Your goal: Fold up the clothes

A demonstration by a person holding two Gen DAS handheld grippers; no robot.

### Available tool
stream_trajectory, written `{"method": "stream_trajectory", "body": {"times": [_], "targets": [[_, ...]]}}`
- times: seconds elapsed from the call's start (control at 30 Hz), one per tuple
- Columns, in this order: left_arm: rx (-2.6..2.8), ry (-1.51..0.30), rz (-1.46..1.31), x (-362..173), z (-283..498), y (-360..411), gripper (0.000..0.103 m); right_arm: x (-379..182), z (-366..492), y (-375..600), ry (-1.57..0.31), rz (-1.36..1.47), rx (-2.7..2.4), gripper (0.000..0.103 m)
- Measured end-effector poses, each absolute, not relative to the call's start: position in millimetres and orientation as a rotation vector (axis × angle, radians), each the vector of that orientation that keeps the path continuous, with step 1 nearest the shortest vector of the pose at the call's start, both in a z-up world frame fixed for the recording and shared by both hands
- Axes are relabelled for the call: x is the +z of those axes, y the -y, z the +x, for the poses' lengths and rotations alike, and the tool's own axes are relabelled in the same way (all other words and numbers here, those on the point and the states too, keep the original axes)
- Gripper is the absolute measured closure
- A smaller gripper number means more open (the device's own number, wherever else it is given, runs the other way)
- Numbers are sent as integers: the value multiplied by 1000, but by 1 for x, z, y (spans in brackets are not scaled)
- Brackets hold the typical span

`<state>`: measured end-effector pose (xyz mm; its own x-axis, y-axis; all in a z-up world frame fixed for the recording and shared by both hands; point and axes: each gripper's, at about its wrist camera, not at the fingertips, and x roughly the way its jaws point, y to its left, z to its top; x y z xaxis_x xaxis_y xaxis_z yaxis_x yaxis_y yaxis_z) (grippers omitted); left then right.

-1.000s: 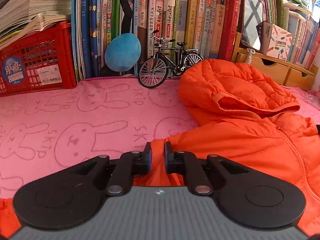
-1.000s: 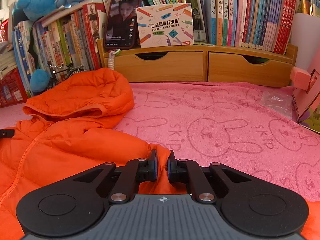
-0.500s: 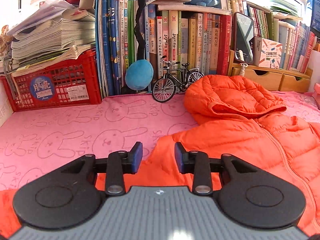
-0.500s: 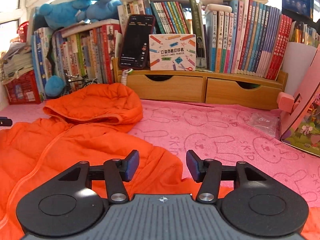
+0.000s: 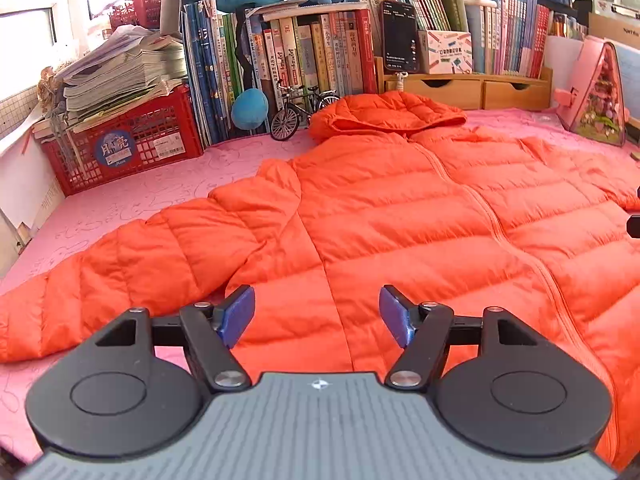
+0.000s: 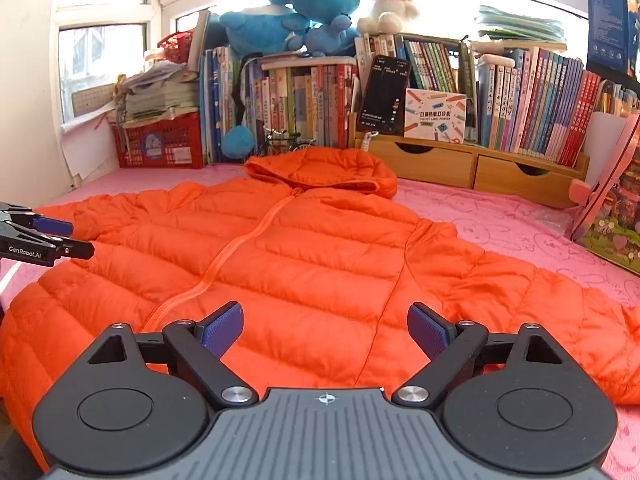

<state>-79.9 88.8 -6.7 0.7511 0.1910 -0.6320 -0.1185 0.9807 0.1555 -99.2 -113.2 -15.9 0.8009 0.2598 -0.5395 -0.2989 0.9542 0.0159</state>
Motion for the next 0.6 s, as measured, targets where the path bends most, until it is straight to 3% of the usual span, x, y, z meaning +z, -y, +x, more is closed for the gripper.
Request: {"method": "stream_trajectory", "body": {"times": [0.33, 0.6], "targets": [[216, -869, 62, -17, -125, -72, 12, -35, -172, 109, -722, -34, 146, 10], [230, -937, 64, -17, -144, -60, 7, -36, -197, 115, -764, 9, 100, 6]]}}
